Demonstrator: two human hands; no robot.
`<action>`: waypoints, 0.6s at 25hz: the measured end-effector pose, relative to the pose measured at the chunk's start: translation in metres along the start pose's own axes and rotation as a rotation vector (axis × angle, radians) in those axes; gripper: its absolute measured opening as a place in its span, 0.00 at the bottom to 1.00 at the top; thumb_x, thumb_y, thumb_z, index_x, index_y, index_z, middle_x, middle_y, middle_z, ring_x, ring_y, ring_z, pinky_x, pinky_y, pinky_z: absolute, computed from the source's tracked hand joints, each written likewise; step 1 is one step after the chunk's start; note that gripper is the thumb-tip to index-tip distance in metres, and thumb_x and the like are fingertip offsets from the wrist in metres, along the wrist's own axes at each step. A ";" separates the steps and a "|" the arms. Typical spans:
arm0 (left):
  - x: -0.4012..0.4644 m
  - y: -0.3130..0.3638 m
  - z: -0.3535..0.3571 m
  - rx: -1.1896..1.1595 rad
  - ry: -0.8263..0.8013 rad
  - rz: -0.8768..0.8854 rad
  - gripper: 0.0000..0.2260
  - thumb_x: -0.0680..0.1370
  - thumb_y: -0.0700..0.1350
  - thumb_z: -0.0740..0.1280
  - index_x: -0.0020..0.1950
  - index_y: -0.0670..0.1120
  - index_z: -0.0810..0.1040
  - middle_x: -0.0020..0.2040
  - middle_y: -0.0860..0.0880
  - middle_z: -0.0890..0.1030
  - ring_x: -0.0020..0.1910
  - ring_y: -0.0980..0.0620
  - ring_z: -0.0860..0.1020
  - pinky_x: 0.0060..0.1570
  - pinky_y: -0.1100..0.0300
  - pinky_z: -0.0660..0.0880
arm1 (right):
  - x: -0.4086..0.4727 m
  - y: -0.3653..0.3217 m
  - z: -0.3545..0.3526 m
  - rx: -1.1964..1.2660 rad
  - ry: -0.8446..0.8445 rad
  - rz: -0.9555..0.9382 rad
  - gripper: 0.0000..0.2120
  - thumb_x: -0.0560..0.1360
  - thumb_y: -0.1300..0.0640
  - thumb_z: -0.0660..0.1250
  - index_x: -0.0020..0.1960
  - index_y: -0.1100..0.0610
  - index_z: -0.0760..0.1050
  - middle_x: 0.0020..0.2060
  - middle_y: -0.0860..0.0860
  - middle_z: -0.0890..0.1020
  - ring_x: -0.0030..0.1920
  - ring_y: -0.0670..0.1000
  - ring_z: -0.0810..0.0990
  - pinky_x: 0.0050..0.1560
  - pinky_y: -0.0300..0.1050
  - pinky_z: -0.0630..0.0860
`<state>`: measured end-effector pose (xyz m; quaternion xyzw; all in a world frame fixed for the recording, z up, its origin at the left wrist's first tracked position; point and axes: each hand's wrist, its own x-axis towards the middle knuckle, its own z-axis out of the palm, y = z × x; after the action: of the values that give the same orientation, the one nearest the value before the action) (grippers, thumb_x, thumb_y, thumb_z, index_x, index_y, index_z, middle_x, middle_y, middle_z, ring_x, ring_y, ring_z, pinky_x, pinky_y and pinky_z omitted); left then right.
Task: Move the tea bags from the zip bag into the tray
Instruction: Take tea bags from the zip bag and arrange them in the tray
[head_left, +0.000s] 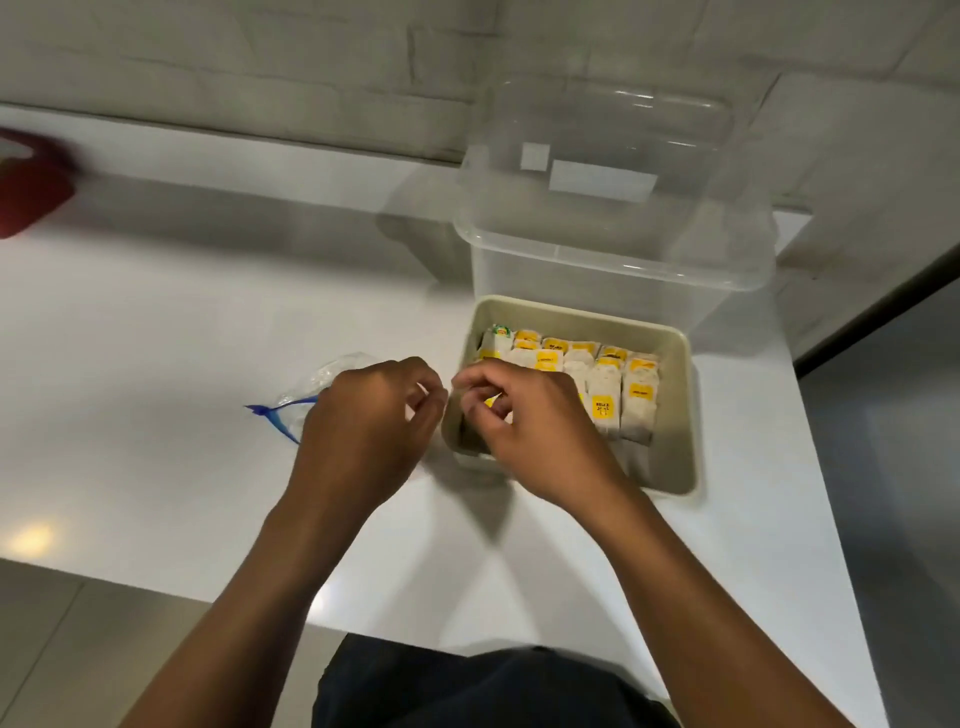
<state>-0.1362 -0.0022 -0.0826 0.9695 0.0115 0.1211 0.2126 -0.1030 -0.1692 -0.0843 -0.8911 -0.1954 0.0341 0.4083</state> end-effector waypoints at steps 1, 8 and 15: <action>-0.007 -0.012 -0.010 0.017 0.029 -0.031 0.04 0.76 0.50 0.67 0.41 0.55 0.79 0.33 0.59 0.77 0.32 0.54 0.76 0.32 0.60 0.71 | -0.003 -0.015 0.014 0.037 -0.033 -0.024 0.09 0.76 0.59 0.66 0.53 0.50 0.82 0.41 0.45 0.84 0.40 0.46 0.82 0.47 0.42 0.77; -0.029 -0.091 -0.038 0.062 -0.102 -0.215 0.07 0.77 0.49 0.68 0.52 0.61 0.82 0.45 0.58 0.83 0.43 0.51 0.81 0.42 0.57 0.76 | 0.017 -0.059 0.101 -0.141 -0.281 -0.038 0.15 0.78 0.64 0.61 0.61 0.55 0.79 0.52 0.54 0.84 0.53 0.56 0.80 0.55 0.47 0.76; -0.033 -0.132 -0.037 0.253 -0.566 -0.090 0.21 0.80 0.45 0.58 0.68 0.67 0.71 0.62 0.58 0.78 0.57 0.50 0.78 0.49 0.61 0.71 | 0.044 -0.061 0.145 -0.474 -0.370 0.187 0.17 0.75 0.65 0.64 0.63 0.59 0.75 0.59 0.56 0.80 0.59 0.58 0.79 0.53 0.48 0.77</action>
<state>-0.1738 0.1306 -0.1124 0.9820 0.0098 -0.1657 0.0905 -0.1138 -0.0132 -0.1314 -0.9542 -0.1858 0.1865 0.1420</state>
